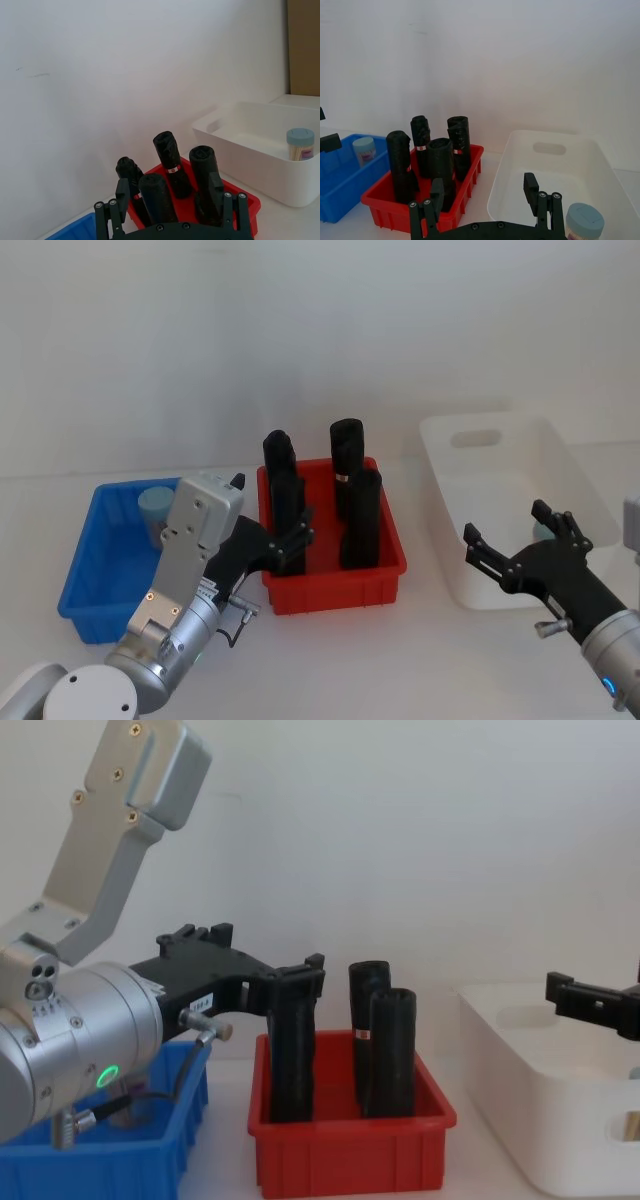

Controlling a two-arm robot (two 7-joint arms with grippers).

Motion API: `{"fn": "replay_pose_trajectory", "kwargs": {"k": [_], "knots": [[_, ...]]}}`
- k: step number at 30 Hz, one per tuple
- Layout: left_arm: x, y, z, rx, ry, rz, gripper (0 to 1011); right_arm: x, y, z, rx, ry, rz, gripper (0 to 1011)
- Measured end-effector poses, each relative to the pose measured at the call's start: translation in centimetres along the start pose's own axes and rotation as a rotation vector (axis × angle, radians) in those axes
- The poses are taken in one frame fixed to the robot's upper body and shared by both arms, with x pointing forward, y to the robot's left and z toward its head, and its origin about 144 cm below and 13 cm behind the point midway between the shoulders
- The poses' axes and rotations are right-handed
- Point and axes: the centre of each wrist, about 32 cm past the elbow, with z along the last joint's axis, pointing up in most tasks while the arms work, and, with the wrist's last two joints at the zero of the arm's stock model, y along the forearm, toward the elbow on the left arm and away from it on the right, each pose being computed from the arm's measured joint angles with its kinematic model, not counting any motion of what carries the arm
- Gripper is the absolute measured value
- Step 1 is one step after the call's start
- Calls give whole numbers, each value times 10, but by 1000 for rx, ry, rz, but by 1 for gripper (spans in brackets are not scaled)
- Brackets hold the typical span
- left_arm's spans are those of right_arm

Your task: Pick the cotton swabs from the blue box and place them into the white box.

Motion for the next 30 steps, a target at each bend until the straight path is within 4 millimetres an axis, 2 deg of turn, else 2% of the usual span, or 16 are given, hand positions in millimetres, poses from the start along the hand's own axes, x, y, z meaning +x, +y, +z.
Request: {"fn": "replay_pose_trajectory", "kwargs": {"k": [18,30], "knots": [[0,0,0,0,0,1,1004,1,2,0,-1,-4,5,1002],[0,0,0,1,1,2,1004,8,18,-5,-4,-15,38,1001]]}}
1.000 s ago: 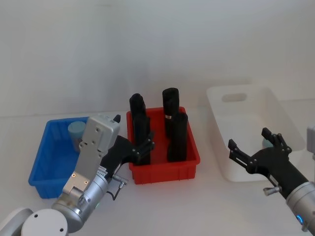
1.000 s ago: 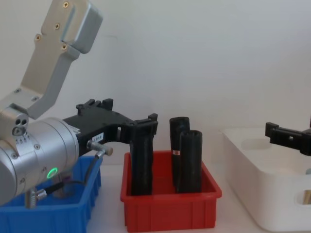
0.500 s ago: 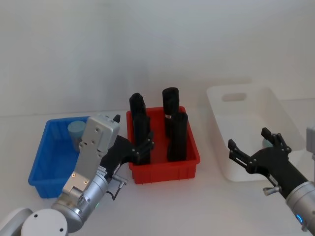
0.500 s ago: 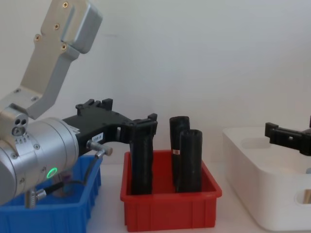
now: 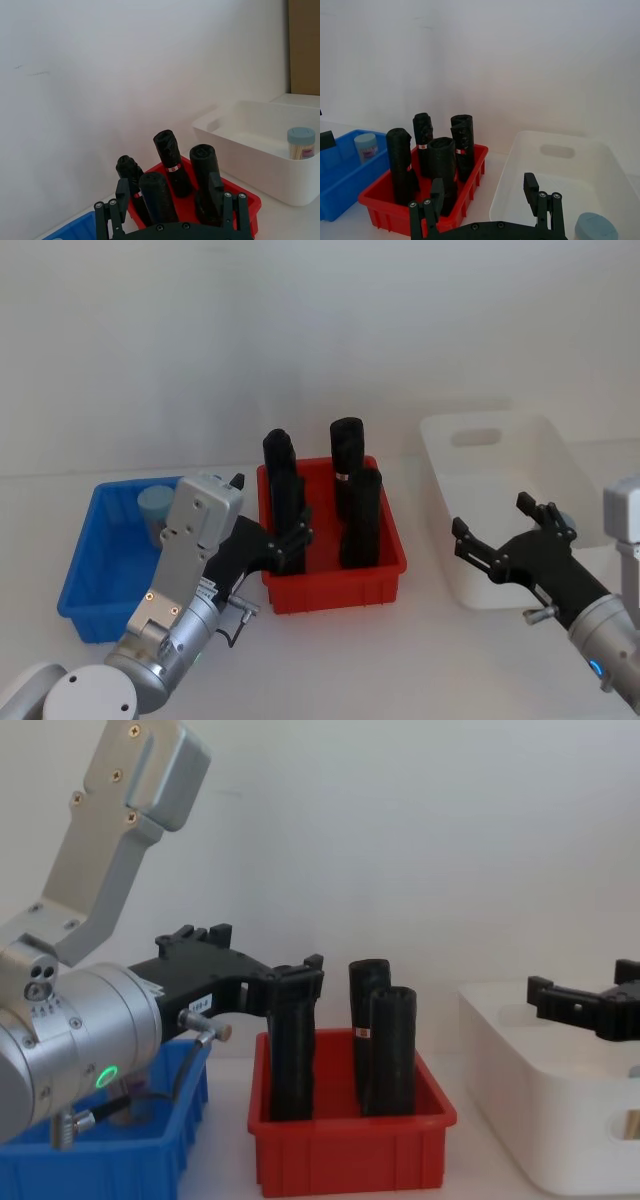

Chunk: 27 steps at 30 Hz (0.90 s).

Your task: Pick the cotton swabs from the blue box and place them into the white box.

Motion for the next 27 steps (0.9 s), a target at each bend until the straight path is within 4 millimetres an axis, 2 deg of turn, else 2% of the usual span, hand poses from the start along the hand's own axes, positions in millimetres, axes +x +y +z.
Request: {"fn": "replay_pose_trajectory", "kwargs": {"k": [7,27], "knots": [[0,0,0,0,0,0,1004,4,16,-5,-5,-6,35,1002],[0,0,0,0,0,0,1004,10,86,-30,-40,-35,183,1002]]}}
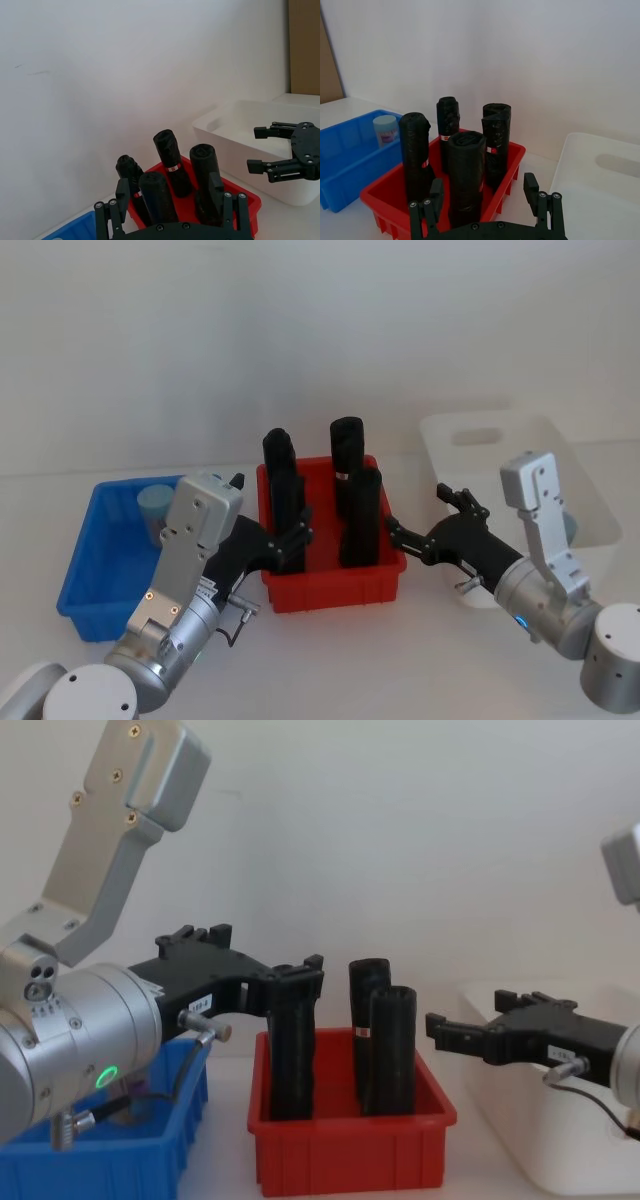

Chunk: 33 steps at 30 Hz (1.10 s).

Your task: Pick the cotton swabs from the blue box and place them into the white box.

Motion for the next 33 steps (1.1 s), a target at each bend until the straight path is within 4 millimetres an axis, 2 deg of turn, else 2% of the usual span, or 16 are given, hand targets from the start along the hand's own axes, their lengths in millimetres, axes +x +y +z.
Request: {"fn": "replay_pose_trajectory", "kwargs": {"k": [15,33], "knots": [[0,0,0,0,0,0,1004,5,44,-17,-38,-10,71,1001],[0,0,0,0,0,0,1004,5,79,-31,-64,-17,133,1002]]}}
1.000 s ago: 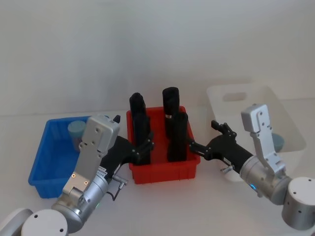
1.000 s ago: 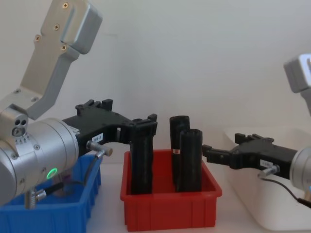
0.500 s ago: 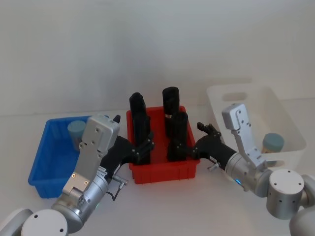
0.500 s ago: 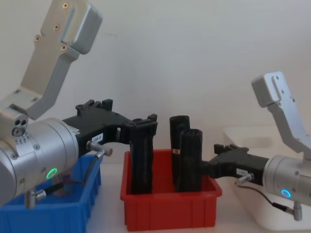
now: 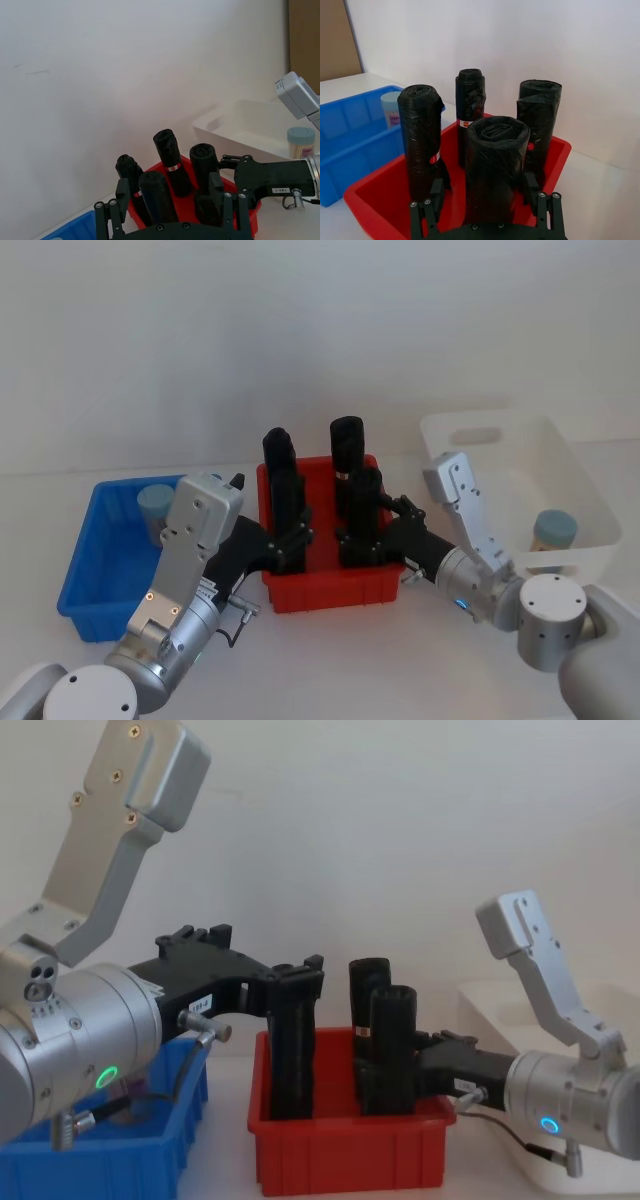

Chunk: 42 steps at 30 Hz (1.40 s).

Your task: Pick the cotton swabs from the blue box and place them into the white box.

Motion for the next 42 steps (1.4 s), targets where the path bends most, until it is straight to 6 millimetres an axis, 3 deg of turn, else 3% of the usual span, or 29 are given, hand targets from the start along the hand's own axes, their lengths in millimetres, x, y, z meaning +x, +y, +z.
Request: {"fn": "replay_pose_trajectory", "kwargs": {"k": [6,18,28,42], "knots": [[0,0,0,0,0,0,1004,0,8,-2,2,-3,15,916],[0,0,0,0,0,0,1004,2,17,1,12,-15,13,550],[0,0,0,0,0,0,1004,3,15,4,40,-10,-12,473],[0,0,0,0,0,0,1004,1,-7,20,147,1,-60,407]]}}
